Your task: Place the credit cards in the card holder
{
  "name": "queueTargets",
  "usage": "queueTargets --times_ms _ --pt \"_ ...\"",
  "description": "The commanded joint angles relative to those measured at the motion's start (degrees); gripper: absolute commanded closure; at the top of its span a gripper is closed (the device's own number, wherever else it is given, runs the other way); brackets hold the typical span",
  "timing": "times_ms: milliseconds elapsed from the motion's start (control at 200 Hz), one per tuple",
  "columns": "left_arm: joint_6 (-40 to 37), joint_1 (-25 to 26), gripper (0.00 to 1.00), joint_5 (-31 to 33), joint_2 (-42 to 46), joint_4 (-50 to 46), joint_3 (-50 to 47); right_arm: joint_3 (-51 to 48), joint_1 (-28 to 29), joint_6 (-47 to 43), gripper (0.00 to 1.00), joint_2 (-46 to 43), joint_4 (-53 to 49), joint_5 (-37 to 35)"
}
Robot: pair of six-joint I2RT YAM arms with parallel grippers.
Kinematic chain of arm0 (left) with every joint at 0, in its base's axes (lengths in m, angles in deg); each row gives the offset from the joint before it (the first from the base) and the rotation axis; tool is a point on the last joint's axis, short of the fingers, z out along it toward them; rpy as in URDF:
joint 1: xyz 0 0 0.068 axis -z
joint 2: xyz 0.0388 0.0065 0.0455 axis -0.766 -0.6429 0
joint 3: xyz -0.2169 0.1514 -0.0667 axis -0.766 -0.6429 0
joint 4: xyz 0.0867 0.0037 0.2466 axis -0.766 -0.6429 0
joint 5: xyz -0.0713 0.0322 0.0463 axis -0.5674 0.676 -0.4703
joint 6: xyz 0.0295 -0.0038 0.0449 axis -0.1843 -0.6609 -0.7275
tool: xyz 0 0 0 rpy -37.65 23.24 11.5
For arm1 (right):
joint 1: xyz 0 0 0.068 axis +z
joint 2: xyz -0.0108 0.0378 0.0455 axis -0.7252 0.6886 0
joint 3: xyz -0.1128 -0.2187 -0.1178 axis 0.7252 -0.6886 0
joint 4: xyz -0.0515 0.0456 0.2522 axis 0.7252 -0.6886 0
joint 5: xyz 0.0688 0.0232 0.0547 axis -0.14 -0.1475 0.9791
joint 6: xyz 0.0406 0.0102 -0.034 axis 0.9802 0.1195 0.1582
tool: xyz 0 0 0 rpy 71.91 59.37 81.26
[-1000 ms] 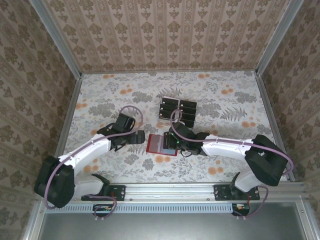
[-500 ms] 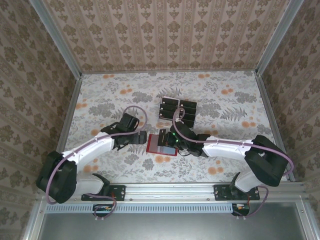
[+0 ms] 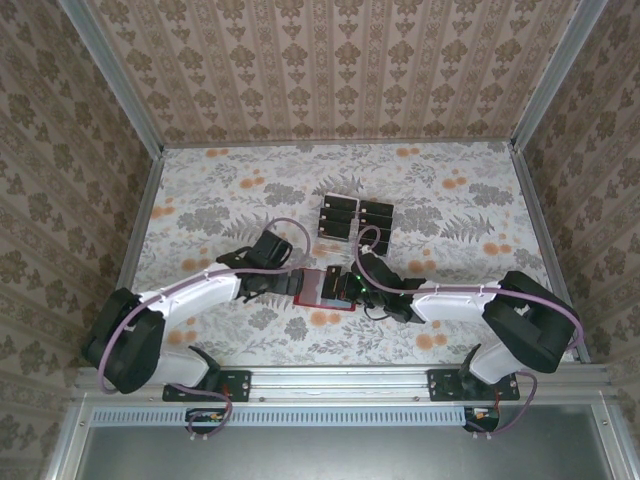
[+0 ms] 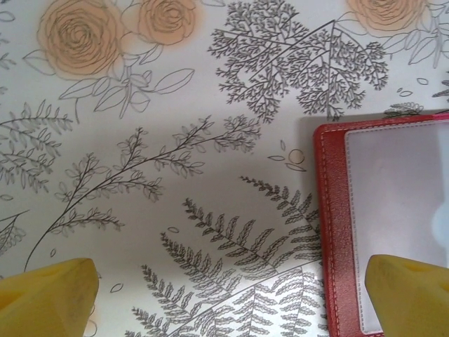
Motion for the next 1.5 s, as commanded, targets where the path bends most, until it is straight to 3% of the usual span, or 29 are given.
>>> queueTargets --times_ms 0,835,1495 --pt "-2.31 0.94 0.00 -0.70 -1.03 2.35 1.52 -1.41 -0.57 -1.05 1.00 0.23 2.14 0.99" --pt "-0.21 4.76 0.00 5.93 -8.97 1.53 2.03 -3.76 -4.78 -4.01 1.00 -2.09 6.85 9.54" --pt "0.71 4.73 0.00 6.30 -10.02 2.33 0.86 -5.97 -4.75 -2.40 1.00 -1.29 11.29 7.45"
